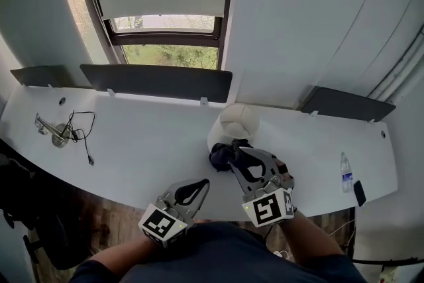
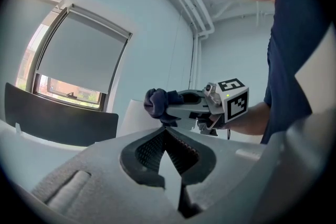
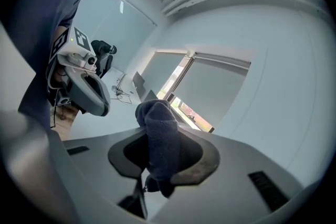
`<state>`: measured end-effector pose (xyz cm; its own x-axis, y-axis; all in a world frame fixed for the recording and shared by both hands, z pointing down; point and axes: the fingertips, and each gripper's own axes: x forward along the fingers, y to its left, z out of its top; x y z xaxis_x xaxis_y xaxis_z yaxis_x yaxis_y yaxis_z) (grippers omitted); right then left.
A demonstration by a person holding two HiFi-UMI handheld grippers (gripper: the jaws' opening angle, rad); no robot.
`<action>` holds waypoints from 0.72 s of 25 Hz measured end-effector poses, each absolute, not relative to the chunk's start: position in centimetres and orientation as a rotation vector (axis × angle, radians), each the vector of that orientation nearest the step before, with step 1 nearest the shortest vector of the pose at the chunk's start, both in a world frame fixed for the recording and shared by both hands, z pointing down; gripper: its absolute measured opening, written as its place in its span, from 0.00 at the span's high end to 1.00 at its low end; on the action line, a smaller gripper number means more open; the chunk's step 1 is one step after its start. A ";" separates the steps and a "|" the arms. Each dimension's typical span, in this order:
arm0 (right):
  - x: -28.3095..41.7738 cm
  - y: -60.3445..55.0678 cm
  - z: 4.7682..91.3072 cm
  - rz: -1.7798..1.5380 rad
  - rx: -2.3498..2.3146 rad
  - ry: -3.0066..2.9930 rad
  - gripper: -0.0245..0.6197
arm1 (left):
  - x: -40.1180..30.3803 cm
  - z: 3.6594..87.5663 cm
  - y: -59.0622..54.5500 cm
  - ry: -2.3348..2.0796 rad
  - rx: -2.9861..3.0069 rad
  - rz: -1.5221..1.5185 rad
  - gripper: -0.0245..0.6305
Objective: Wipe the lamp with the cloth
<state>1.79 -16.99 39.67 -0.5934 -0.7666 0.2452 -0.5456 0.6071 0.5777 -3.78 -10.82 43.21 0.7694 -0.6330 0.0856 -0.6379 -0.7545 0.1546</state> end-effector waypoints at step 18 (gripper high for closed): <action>3.9 -18.1 47.3 -0.599 0.907 -2.318 0.80 | -2.9 45.4 -11.4 -1.060 2.724 0.142 0.95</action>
<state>3.87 -18.15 47.31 -0.6054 -0.7173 0.3449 -0.4606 0.6691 0.5832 -2.88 -11.41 45.36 0.7362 -0.6560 0.1664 -0.6767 -0.7178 0.1640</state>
